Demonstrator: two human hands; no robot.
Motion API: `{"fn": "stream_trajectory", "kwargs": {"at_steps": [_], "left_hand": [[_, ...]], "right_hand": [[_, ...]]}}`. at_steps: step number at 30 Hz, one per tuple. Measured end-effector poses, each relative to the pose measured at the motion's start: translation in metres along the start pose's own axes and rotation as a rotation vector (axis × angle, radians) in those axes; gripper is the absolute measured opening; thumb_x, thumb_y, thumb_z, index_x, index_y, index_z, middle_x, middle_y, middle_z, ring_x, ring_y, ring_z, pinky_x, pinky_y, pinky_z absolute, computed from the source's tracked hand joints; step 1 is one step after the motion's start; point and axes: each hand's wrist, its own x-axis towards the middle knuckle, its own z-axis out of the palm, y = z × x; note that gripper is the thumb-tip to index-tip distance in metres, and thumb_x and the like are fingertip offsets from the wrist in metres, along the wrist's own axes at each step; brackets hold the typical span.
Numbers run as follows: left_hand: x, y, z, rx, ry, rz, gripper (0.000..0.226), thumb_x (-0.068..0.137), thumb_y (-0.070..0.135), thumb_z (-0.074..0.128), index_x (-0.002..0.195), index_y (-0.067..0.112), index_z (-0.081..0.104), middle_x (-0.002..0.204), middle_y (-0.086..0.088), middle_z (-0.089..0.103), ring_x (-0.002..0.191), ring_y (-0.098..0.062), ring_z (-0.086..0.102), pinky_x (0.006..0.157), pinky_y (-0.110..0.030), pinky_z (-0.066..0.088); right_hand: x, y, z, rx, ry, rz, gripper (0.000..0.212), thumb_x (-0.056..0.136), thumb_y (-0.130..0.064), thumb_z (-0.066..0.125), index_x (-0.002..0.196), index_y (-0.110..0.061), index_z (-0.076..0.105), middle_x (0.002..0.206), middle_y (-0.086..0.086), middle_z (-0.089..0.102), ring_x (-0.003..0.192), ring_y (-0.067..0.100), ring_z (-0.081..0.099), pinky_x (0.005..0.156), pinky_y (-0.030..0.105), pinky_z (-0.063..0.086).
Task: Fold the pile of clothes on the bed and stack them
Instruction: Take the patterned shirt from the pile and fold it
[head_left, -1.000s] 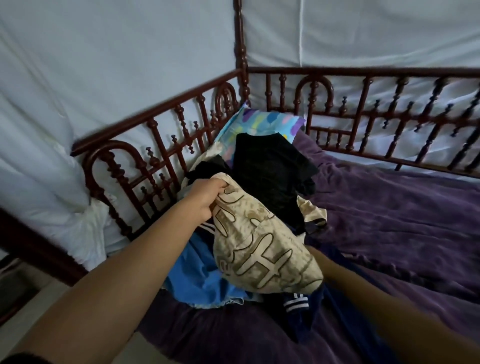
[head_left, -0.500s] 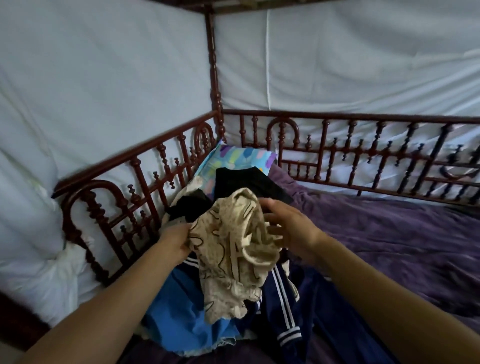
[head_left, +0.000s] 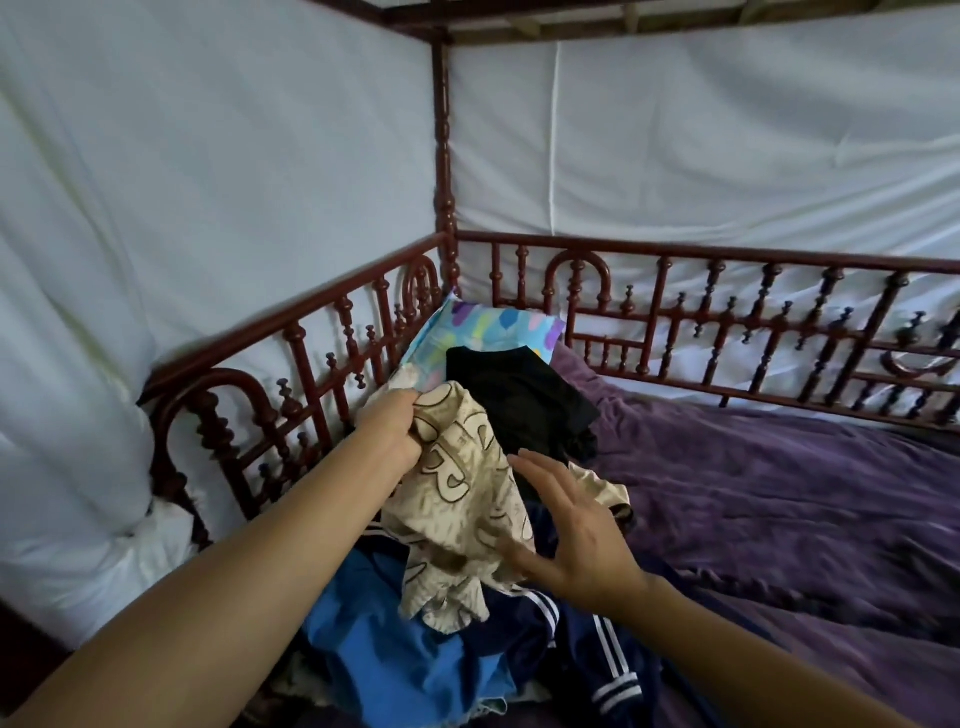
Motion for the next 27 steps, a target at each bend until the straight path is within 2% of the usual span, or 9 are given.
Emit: {"fn": "stream_trajectory", "kwargs": {"at_steps": [3, 5, 9, 12, 16, 19, 22, 24, 27], "left_hand": [[0.006, 0.013, 0.012, 0.007, 0.064, 0.040, 0.031, 0.083, 0.001, 0.059, 0.114, -0.003, 0.063, 0.104, -0.018, 0.068, 0.086, -0.031, 0.069, 0.079, -0.048, 0.057], [0.007, 0.019, 0.020, 0.010, 0.049, 0.058, 0.031, 0.081, -0.002, 0.058, 0.112, -0.004, 0.063, 0.103, -0.019, 0.068, 0.083, -0.031, 0.069, 0.074, -0.049, 0.058], [0.013, 0.030, 0.019, -0.006, -0.044, 0.095, 0.028, 0.081, -0.007, 0.058, 0.109, -0.004, 0.062, 0.101, -0.022, 0.067, 0.083, -0.031, 0.070, 0.072, -0.044, 0.059], [0.015, 0.026, 0.004, 0.212, -0.170, 0.164, 0.011, 0.082, 0.006, 0.065, 0.092, 0.010, 0.065, 0.087, -0.014, 0.068, 0.071, -0.022, 0.068, 0.056, -0.031, 0.054], [0.010, -0.011, -0.015, 0.673, -0.230, 0.292, 0.021, 0.080, 0.022, 0.075, 0.098, 0.017, 0.066, 0.095, -0.008, 0.066, 0.081, -0.019, 0.063, 0.059, -0.029, 0.048], [-0.016, -0.037, -0.018, 0.621, -0.337, 0.341, 0.040, 0.073, 0.047, 0.076, 0.087, 0.010, 0.066, 0.087, -0.009, 0.069, 0.082, -0.020, 0.064, 0.070, -0.034, 0.050], [-0.045, -0.057, -0.013, 0.615, -0.614, 0.406, 0.061, 0.060, 0.071, 0.072, 0.089, 0.018, 0.062, 0.087, 0.002, 0.066, 0.084, -0.014, 0.064, 0.077, -0.031, 0.052], [-0.058, -0.078, -0.005, 0.815, -0.724, 0.499, 0.060, 0.056, 0.069, 0.076, 0.101, 0.032, 0.059, 0.096, 0.015, 0.066, 0.089, -0.001, 0.063, 0.079, -0.019, 0.053], [-0.063, -0.105, 0.014, 1.049, -0.532, 0.737, 0.023, 0.073, 0.033, 0.075, 0.092, 0.026, 0.064, 0.088, 0.009, 0.066, 0.085, -0.008, 0.064, 0.076, -0.027, 0.053]], "right_hand": [[0.007, -0.012, 0.014, -0.241, 0.048, -0.102, 0.097, 0.076, -0.077, 0.053, 0.153, -0.029, 0.017, 0.159, 0.005, 0.021, 0.141, 0.024, 0.032, 0.101, 0.037, 0.037], [0.021, -0.018, 0.019, -0.295, 0.056, 0.003, 0.086, 0.080, -0.067, 0.052, 0.151, -0.025, 0.026, 0.155, 0.009, 0.030, 0.137, 0.028, 0.038, 0.100, 0.039, 0.040], [0.054, -0.011, -0.005, 0.074, 0.217, 0.339, 0.035, 0.078, -0.011, 0.057, 0.111, -0.018, 0.067, 0.097, 0.004, 0.073, 0.085, 0.024, 0.068, 0.068, 0.036, 0.053], [0.082, -0.004, -0.035, 0.276, 0.221, 0.509, 0.027, 0.084, -0.002, 0.047, 0.089, -0.017, 0.069, 0.075, -0.002, 0.070, 0.066, 0.012, 0.065, 0.056, 0.029, 0.053], [0.112, 0.000, -0.066, 0.434, 0.176, 0.715, 0.033, 0.093, -0.004, 0.043, 0.062, -0.013, 0.051, 0.039, -0.009, 0.053, 0.038, 0.003, 0.050, 0.036, 0.014, 0.035], [0.119, 0.005, -0.076, 0.498, 0.155, 0.792, 0.026, 0.090, -0.010, 0.053, 0.065, -0.017, 0.052, 0.056, -0.005, 0.054, 0.046, 0.005, 0.050, 0.039, 0.015, 0.042], [0.114, 0.011, -0.081, 0.591, 0.194, 0.888, 0.015, 0.088, -0.013, 0.058, 0.074, -0.015, 0.059, 0.069, 0.001, 0.058, 0.058, 0.014, 0.055, 0.055, 0.026, 0.049], [0.105, 0.013, -0.088, 0.616, 0.207, 0.924, 0.009, 0.090, -0.011, 0.056, 0.090, -0.007, 0.064, 0.077, 0.004, 0.061, 0.066, 0.018, 0.058, 0.062, 0.030, 0.051], [0.081, 0.022, -0.108, 0.647, 0.283, 0.951, 0.023, 0.091, -0.002, 0.046, 0.094, -0.004, 0.068, 0.076, 0.006, 0.070, 0.065, 0.020, 0.067, 0.058, 0.028, 0.054]]}}
